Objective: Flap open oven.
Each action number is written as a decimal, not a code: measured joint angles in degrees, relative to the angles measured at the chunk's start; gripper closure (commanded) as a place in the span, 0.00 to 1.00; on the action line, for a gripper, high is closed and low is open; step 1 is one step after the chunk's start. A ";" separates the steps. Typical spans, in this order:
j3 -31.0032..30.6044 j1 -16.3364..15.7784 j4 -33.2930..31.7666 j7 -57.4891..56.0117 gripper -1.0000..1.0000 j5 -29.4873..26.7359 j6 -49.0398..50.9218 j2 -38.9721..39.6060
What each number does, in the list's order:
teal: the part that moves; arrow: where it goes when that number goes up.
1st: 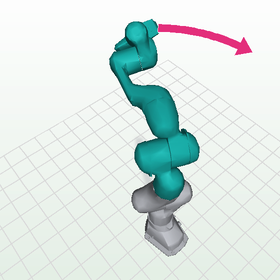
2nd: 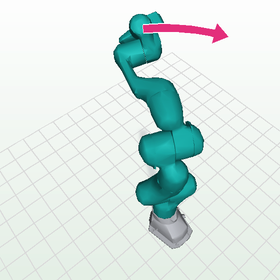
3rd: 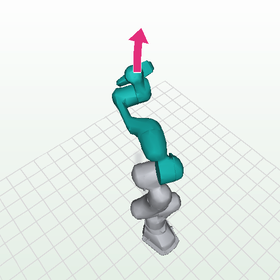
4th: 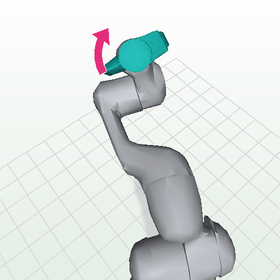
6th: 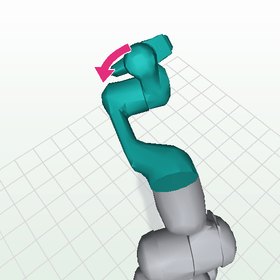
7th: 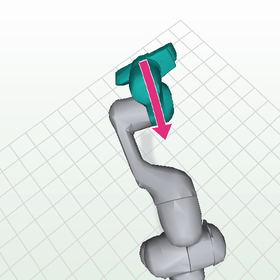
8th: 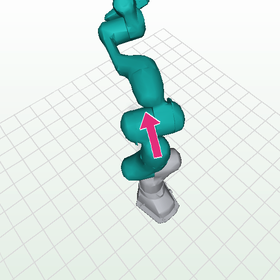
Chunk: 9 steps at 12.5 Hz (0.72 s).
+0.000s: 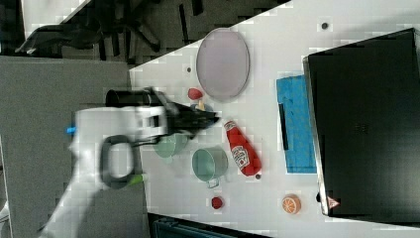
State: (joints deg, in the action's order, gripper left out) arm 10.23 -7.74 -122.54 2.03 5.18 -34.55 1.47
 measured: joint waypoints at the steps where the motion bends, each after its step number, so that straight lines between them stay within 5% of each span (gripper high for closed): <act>1: 0.19 0.00 2.91 0.00 0.82 -0.43 5.34 -3.28; 6: 0.63 0.12 18.91 0.35 0.82 -1.51 27.24 -13.29; 9: 1.02 0.21 23.05 1.20 0.82 -2.19 30.17 -13.75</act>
State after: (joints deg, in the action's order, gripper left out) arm 11.25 -7.53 -99.48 3.23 2.99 -4.39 -12.27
